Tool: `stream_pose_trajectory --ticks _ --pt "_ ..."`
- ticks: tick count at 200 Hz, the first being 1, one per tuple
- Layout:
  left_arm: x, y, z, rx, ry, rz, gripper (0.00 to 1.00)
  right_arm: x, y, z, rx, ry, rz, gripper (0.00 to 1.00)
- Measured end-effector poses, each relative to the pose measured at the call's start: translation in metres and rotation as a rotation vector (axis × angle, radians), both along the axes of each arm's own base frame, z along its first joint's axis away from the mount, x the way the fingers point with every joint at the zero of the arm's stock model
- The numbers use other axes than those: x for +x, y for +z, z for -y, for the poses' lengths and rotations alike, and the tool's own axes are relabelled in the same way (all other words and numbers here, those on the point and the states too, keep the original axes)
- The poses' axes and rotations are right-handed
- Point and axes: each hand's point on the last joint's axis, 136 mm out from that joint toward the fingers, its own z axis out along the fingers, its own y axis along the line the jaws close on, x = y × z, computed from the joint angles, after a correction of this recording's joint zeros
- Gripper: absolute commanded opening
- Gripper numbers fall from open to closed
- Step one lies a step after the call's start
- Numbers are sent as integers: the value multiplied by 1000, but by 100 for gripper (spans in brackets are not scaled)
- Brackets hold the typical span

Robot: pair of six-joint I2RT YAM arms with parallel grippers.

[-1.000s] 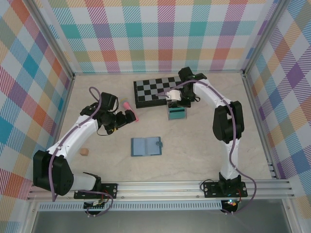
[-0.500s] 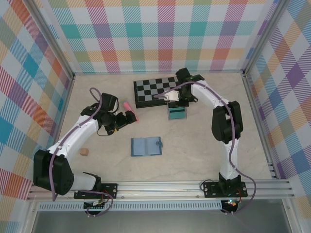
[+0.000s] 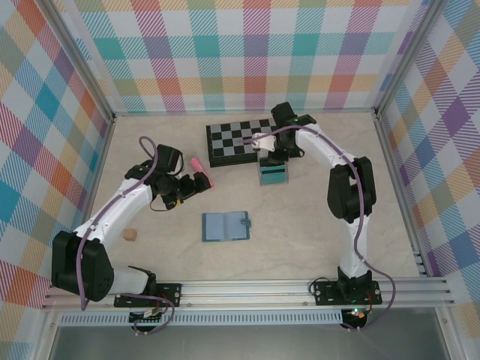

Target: Take the credit cards out of the card holder

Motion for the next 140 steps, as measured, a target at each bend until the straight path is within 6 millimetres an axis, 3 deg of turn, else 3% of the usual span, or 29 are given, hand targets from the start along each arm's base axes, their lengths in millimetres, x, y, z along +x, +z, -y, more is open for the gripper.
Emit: stream_pose_trajectory --ticks 24,76,109,140 --pt "-3 -5 0 -3 -3 -12 100 -5 33 -2 85 -105 54 21" --pt "-16 -22 2 -28 -6 -43 100 -57 113 -5 386 -419 56 23" --pt "-23 -31 6 -67 -5 -65 100 -84 114 15 529 -761 -67 9" --pt "-28 -37 13 -118 -2 -80 100 -100 92 34 547 -1111 -212 9"
